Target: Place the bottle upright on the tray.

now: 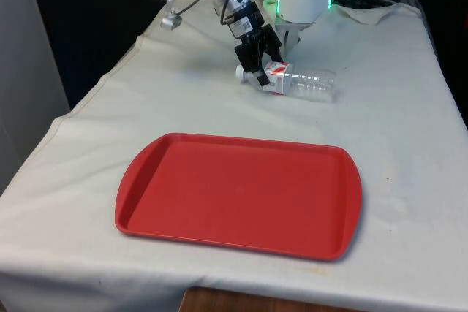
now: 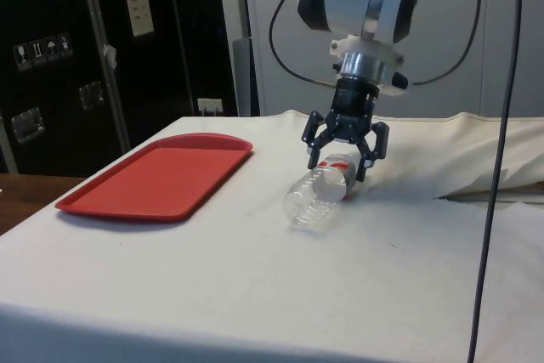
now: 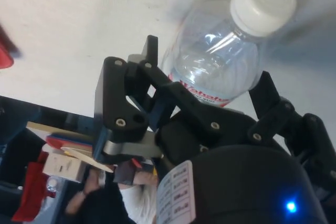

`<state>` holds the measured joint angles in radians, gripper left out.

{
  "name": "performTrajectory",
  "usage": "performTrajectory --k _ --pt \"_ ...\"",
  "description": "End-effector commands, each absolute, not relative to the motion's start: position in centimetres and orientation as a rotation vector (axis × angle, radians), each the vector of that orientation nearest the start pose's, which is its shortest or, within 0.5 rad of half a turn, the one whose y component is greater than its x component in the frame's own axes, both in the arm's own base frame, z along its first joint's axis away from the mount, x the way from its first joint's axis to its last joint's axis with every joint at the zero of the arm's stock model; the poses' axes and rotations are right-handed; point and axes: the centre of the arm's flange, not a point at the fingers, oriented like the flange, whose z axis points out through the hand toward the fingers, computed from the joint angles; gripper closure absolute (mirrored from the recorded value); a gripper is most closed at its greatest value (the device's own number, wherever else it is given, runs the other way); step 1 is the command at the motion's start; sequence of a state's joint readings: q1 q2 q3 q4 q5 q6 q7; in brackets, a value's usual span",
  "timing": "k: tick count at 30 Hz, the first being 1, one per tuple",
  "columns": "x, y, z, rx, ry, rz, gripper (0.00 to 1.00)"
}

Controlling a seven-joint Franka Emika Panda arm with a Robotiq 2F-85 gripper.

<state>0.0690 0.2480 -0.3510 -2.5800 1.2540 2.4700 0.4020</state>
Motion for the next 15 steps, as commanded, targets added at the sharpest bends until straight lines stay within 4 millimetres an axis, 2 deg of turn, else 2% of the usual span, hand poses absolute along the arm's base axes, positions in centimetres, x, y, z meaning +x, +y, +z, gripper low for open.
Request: performTrajectory --k 1,15 --pt "38.29 -12.53 15.59 -1.607 2.066 0.351 0.0" --pt "38.15 -12.76 14.94 -1.569 2.037 0.361 0.0"
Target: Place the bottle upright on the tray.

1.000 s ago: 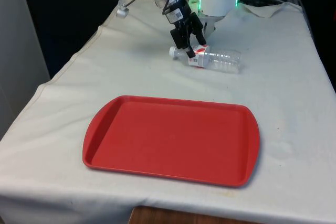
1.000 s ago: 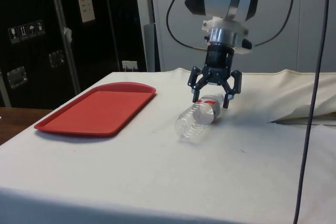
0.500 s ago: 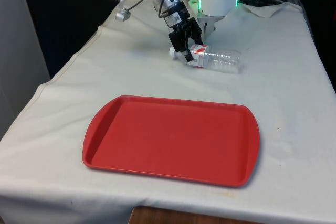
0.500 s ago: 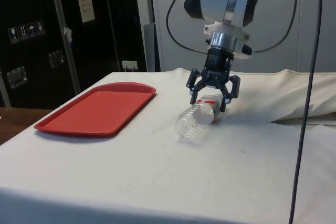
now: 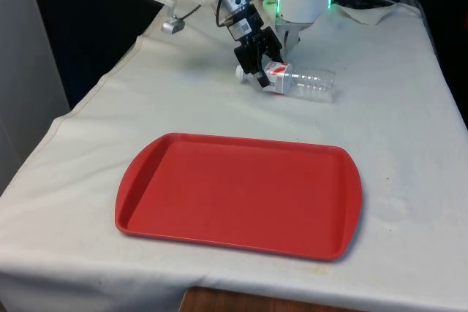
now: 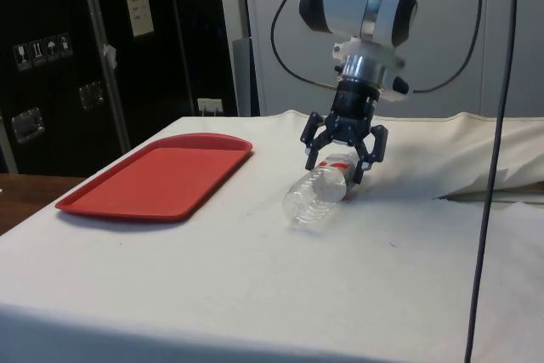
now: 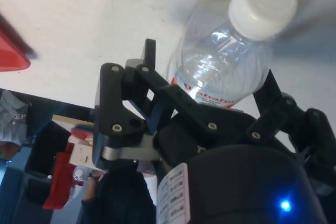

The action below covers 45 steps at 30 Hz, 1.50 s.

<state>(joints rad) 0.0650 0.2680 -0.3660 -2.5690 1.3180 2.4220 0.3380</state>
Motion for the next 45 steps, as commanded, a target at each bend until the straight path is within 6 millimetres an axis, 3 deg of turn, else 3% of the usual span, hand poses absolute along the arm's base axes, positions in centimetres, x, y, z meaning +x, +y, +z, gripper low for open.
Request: performTrajectory --k 1,43,44,45 --pt "38.2 -12.7 14.9 -1.57 2.035 0.362 0.0" --pt "37.8 -12.7 13.4 -1.557 1.984 0.386 0.0" --pt "37.8 -12.7 13.4 -1.557 1.984 0.388 0.07" --pt "37.8 -12.7 13.3 -1.557 1.985 0.389 0.2"
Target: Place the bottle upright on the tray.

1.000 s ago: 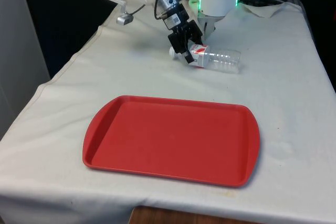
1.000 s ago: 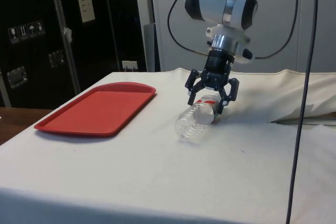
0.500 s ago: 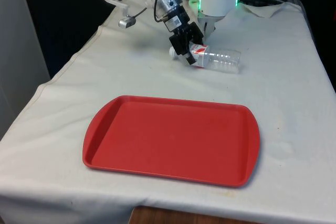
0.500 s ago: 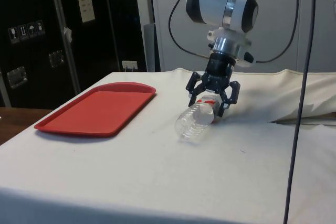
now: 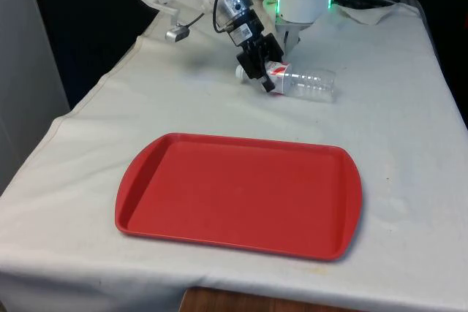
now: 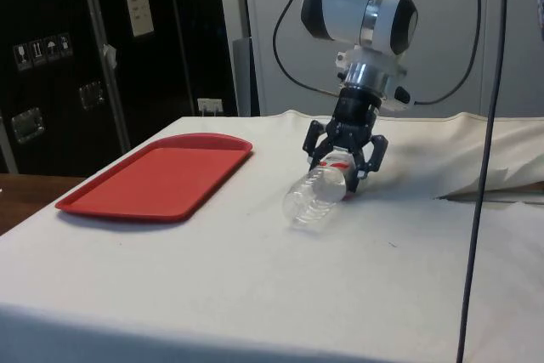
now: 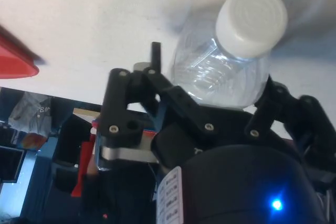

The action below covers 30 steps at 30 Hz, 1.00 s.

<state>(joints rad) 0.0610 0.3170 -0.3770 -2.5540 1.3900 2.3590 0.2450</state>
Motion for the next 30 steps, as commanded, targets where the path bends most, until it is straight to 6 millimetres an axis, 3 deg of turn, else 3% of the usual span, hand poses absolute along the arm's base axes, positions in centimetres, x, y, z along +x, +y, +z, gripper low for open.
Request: performTrajectory --k 1,3,4,9,13,18,30 --pt "37.8 -12.7 13.4 -1.557 1.984 0.388 0.26" --pt "37.7 -12.7 13.4 -1.56 1.987 0.392 0.4" --pt "37.8 -12.7 13.4 -1.556 1.984 0.388 0.4" --pt "37.8 -12.8 13.4 -1.553 1.979 0.39 0.65" --pt "37.8 -12.8 13.8 -1.545 1.971 0.4 0.77" --pt "37.8 -12.6 13.7 -1.548 1.973 0.395 0.86" --pt "38.1 -12.4 15.6 -1.562 1.97 0.362 0.86"
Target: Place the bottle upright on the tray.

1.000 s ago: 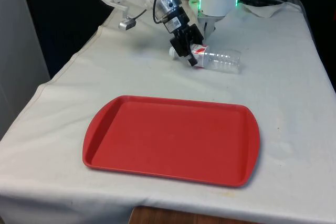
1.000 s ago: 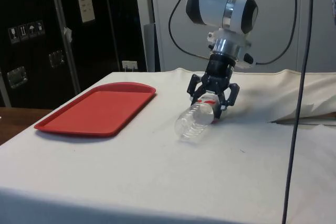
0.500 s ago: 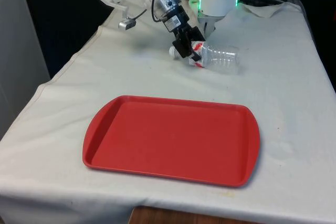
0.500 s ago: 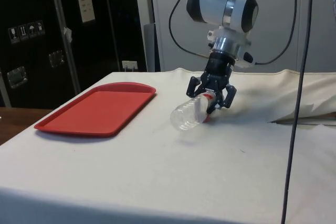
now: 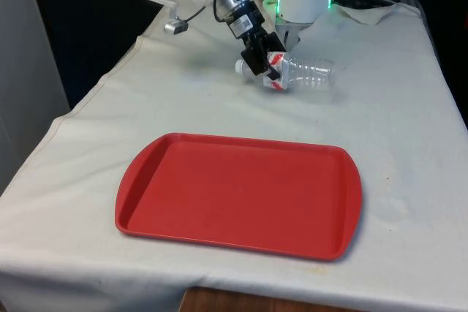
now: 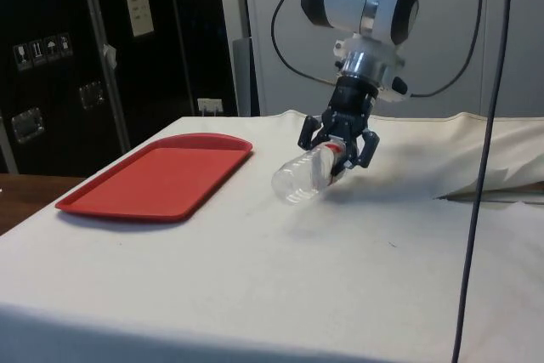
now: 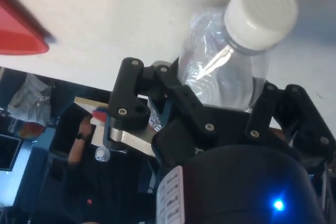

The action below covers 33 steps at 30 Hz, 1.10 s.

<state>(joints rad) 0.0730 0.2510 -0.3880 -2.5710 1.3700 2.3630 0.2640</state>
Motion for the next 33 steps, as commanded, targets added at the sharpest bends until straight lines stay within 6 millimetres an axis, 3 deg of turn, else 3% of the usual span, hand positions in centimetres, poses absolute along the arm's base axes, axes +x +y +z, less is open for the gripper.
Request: performTrajectory --k 1,33 --pt "38.2 -12.3 16.0 -1.564 1.97 0.356 0.86" --pt "41.3 -12.0 21.3 -1.597 2.001 0.252 0.86"
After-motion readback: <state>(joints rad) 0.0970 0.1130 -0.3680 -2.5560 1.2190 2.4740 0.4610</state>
